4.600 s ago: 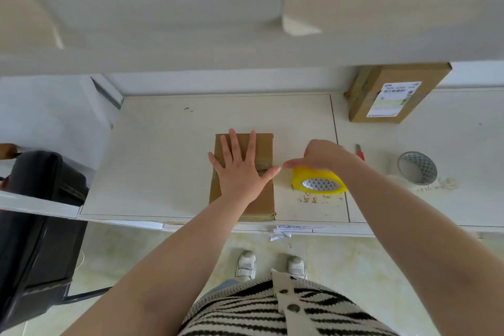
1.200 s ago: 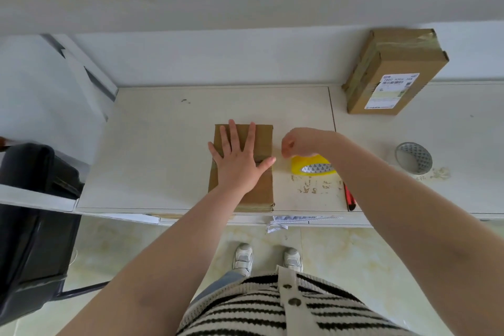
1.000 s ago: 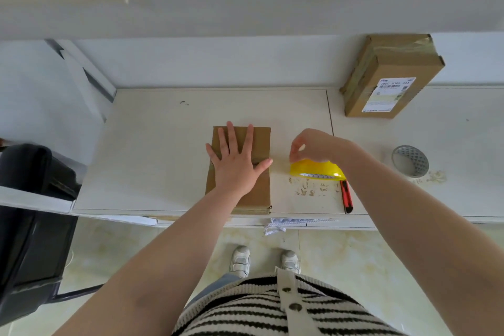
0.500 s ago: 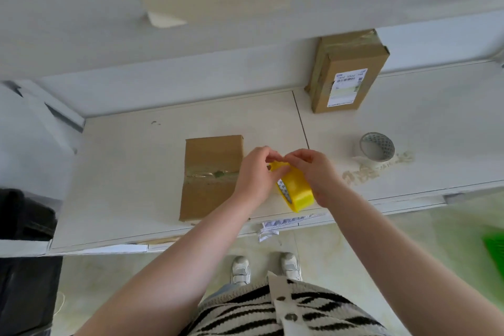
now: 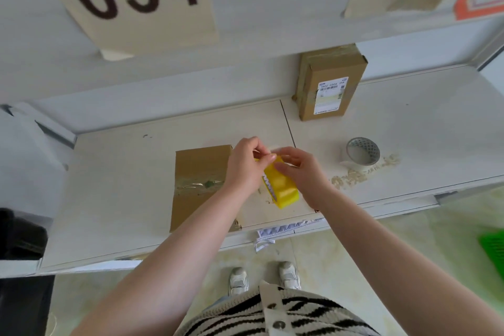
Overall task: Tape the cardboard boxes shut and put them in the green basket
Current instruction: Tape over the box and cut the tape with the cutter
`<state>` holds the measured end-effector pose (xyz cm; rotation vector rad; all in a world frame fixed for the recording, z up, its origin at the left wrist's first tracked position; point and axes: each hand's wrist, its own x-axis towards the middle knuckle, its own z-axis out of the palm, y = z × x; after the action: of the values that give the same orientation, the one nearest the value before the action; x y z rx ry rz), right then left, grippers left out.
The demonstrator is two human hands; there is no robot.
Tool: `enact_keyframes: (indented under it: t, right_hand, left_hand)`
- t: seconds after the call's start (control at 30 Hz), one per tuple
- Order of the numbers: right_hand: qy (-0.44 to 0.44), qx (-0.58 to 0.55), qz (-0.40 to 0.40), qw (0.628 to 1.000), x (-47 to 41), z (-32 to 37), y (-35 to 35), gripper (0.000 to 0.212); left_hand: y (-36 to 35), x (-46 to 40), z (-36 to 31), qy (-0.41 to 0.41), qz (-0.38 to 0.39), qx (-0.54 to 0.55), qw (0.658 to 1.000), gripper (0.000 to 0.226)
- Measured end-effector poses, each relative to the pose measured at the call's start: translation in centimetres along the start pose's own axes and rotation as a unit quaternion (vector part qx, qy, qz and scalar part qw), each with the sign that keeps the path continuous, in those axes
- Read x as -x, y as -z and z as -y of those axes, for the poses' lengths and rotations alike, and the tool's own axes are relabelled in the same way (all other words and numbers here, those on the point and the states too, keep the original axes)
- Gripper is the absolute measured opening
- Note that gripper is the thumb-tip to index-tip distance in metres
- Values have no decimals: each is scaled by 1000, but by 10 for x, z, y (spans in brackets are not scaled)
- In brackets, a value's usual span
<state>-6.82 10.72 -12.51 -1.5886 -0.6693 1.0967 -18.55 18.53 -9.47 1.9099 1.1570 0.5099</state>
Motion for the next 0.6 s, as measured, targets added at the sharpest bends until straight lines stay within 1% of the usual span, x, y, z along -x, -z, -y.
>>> enact_keyframes:
  t: [0.1, 0.17, 0.3, 0.4, 0.43, 0.53, 0.6]
  right_hand:
    - [-59, -63, 10, 996, 1, 3, 0, 5]
    - [-89, -105, 15, 990, 0, 4, -1, 9]
    - [-117, -142, 7, 983, -4, 11, -2, 13]
    - [-135, -129, -3, 982, -8, 13, 0, 13]
    - [-138, -124, -4, 983, -8, 14, 0, 13]
    - [-142, -124, 1, 982, -10, 16, 0, 13]
    - [-139, -131, 3, 982, -11, 18, -1, 12]
  left_hand:
    - [3, -5, 1, 0, 33, -6, 999, 13]
    - [4, -6, 0, 1, 33, -2, 999, 13]
    - [3, -5, -1, -4, -9, 6, 1000, 14]
    - [6, -7, -4, 11, -27, 12, 1000, 47]
    - [8, -8, -6, 2, -26, 2, 1000, 48]
    - [10, -8, -8, -62, -10, -47, 997, 24]
    - [9, -9, -8, -74, -2, -47, 996, 16]
